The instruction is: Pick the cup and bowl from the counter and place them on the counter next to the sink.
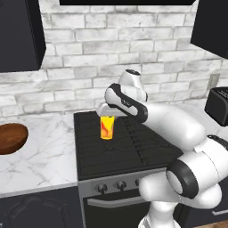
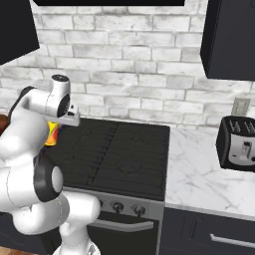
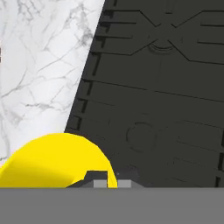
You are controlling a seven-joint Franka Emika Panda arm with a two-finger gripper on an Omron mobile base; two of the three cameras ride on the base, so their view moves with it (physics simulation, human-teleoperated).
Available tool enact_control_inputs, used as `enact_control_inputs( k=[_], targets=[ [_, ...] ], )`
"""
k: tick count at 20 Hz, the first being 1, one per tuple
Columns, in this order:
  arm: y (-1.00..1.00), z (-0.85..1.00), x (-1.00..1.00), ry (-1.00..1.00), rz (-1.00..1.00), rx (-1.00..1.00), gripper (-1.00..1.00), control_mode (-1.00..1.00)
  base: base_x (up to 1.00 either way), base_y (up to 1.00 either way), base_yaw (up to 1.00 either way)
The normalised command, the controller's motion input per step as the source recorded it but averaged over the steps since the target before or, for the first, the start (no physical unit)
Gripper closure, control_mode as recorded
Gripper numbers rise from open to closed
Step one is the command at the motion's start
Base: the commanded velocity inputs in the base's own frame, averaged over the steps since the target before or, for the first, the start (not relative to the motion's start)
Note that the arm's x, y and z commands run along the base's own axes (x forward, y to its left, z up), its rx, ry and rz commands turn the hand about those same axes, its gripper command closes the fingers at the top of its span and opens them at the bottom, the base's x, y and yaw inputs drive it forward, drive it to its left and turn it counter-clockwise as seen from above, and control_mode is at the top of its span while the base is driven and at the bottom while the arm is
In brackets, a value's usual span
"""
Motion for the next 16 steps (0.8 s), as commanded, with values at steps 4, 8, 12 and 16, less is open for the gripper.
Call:
enact_control_inputs(
  k=[4, 8, 12, 16],
  targets=[
    [-0.41, 0.00, -0.01, -0.14, 0.00, 0.00, 1.00, -1.00, 0.00, 0.00, 0.00],
    [-0.47, 0.00, -0.10, -0.21, 0.00, 0.00, 1.00, -1.00, 0.00, 0.00, 0.00],
    [-0.57, 0.00, -0.16, -0.18, -0.01, 0.00, 1.00, -1.00, 0.00, 0.00, 0.00],
    [-0.60, 0.00, -0.27, -0.13, -0.03, 0.00, 1.00, -1.00, 0.00, 0.00, 0.00]
  ],
)
